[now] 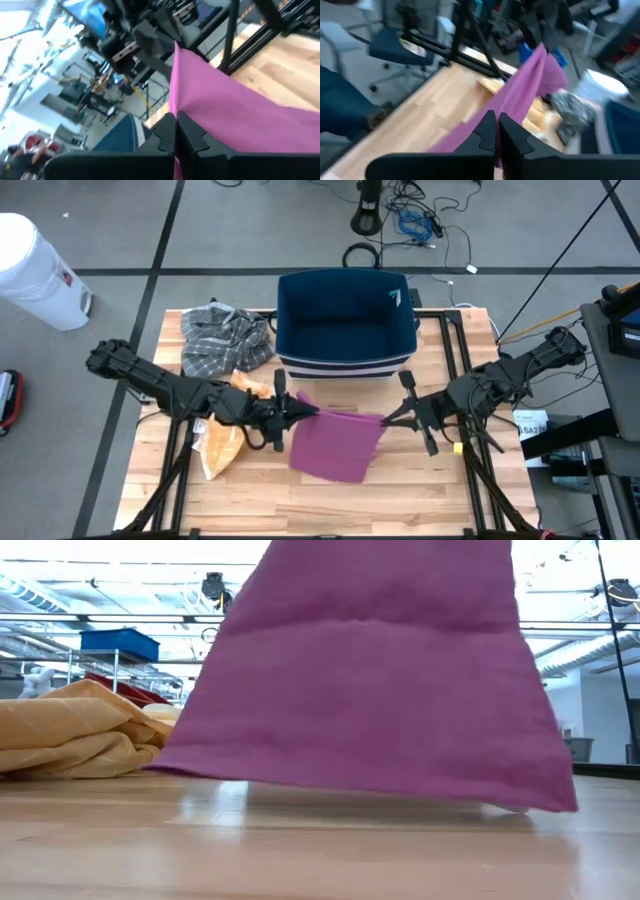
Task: Fold towel
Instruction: Fold the purple towel
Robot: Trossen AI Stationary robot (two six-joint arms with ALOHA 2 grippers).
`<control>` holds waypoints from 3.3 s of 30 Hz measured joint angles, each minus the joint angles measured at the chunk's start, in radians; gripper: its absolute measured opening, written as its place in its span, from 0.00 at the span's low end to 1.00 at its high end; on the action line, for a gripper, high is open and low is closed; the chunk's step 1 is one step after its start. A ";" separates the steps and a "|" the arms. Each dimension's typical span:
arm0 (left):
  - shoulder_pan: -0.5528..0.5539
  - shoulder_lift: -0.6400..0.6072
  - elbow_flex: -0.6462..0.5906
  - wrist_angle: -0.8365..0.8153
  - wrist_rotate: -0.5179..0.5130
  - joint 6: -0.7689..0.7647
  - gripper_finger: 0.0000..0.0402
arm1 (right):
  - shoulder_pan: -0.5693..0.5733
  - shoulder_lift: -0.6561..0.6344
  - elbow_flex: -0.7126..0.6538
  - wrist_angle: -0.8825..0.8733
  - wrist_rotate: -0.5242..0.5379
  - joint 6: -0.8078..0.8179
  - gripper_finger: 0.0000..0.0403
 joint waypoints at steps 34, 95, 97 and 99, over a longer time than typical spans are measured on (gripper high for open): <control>0.095 0.145 0.000 -0.304 0.264 -0.327 0.00 | -0.029 0.293 -0.001 -0.179 -0.034 0.263 0.00; -0.029 0.108 0.001 -0.155 0.127 -0.137 0.00 | 0.086 0.170 0.000 0.016 -0.117 0.177 0.00; -0.056 0.074 0.001 -0.117 0.128 -0.092 0.00 | 0.095 0.137 0.000 0.044 -0.128 0.138 0.00; -0.079 0.045 0.002 -0.072 0.128 -0.041 0.00 | 0.102 0.106 0.000 0.071 -0.132 0.093 0.00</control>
